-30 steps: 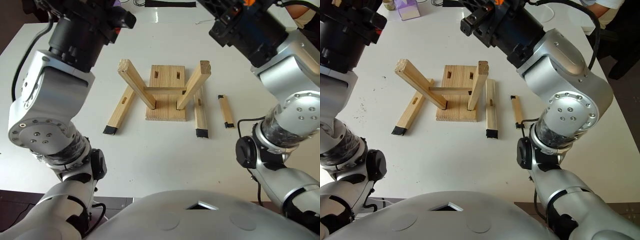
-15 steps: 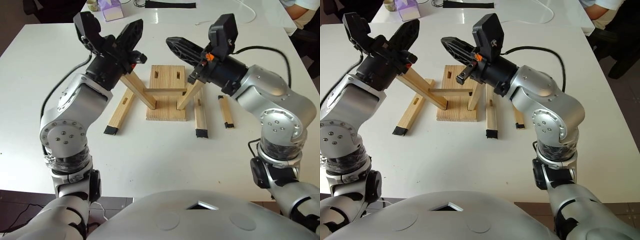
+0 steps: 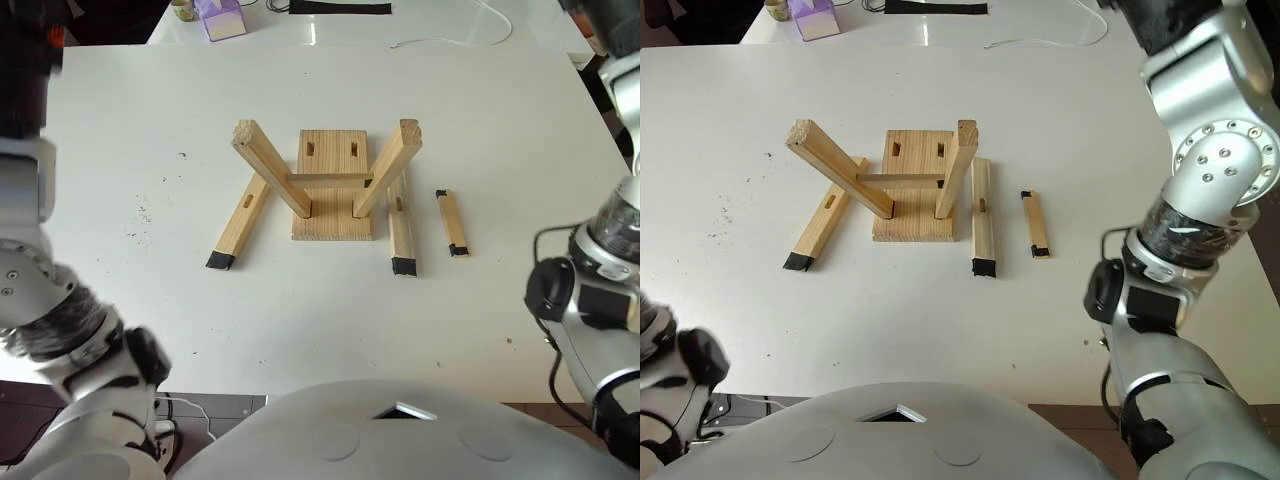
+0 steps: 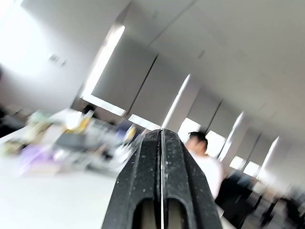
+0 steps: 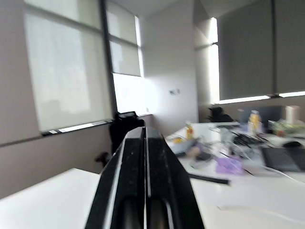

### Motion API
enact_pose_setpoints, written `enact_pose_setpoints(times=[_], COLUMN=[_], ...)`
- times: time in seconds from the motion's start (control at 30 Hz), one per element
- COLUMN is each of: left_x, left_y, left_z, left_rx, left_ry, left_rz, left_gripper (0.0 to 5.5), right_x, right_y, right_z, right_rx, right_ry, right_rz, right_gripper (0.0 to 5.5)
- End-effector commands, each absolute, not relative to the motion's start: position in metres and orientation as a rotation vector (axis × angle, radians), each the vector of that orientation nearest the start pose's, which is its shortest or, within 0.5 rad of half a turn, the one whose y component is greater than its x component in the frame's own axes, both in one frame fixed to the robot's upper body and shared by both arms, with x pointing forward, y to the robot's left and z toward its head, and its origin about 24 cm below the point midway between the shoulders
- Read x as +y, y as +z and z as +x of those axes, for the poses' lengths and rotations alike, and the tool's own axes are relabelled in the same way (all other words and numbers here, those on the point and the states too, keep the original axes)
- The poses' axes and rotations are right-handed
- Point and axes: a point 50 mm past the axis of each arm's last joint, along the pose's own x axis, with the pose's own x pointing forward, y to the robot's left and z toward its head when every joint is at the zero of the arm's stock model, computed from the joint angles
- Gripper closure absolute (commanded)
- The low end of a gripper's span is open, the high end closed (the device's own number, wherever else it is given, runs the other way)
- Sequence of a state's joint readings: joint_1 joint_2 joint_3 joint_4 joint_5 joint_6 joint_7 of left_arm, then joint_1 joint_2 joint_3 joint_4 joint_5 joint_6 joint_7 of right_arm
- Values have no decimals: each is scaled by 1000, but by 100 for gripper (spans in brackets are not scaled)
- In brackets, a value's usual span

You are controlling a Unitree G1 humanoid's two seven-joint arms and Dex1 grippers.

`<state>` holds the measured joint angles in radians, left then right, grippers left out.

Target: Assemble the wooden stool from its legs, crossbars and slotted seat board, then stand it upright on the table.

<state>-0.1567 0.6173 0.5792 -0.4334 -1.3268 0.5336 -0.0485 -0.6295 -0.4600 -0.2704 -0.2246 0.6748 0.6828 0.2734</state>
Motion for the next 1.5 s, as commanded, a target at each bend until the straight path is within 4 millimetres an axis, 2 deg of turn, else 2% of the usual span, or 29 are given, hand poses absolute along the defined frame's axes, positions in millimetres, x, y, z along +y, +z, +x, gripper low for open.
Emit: enact_pose_setpoints(times=[0.03,0.07,0.1,0.17,0.3,0.4,0.53,0.67,0.77,0.93,1.07,1.17,1.27,1.37,1.5], left_x=[281,274,266,244,210,197,192,194,195,201,207,209,212,215,213], left_y=[104,88,76,65,67,69,65,60,61,60,58,61,67,75,72], left_z=[189,178,169,158,165,176,196,204,204,210,224,232,225,194,153], left_rx=[261,342,402,454,380,341,336,345,338,336,320,295,278,289,440], left_ry=[-396,-448,-503,-627,-770,-790,-734,-684,-663,-603,-507,-462,-450,-543,-742], left_rz=[-197,-179,-162,-142,-126,-78,-9,30,34,53,74,55,10,-84,-86], left_gripper=[550,550,550,550,550,550,550,550,550,550,550,550,550,550,550], right_x=[-196,-191,-184,-167,-141,-125,-112,-106,-103,-85,-72,-85,-119,-154,-159], right_y=[120,105,98,100,110,116,117,106,95,78,80,93,112,109,84], right_z=[309,306,304,304,311,314,308,288,278,263,252,256,273,311,342], right_rx=[144,170,168,125,62,54,95,184,242,317,323,288,240,252,319], right_ry=[422,458,495,588,806,957,1143,1325,1353,1402,1428,1346,1204,981,888], right_rz=[-342,-360,-355,-330,-349,-348,-339,-320,-285,-195,-93,-63,-108,-331,-479], right_gripper=[549,549,549,549,549,549,549,549,549,549,549,549,549,549,549])
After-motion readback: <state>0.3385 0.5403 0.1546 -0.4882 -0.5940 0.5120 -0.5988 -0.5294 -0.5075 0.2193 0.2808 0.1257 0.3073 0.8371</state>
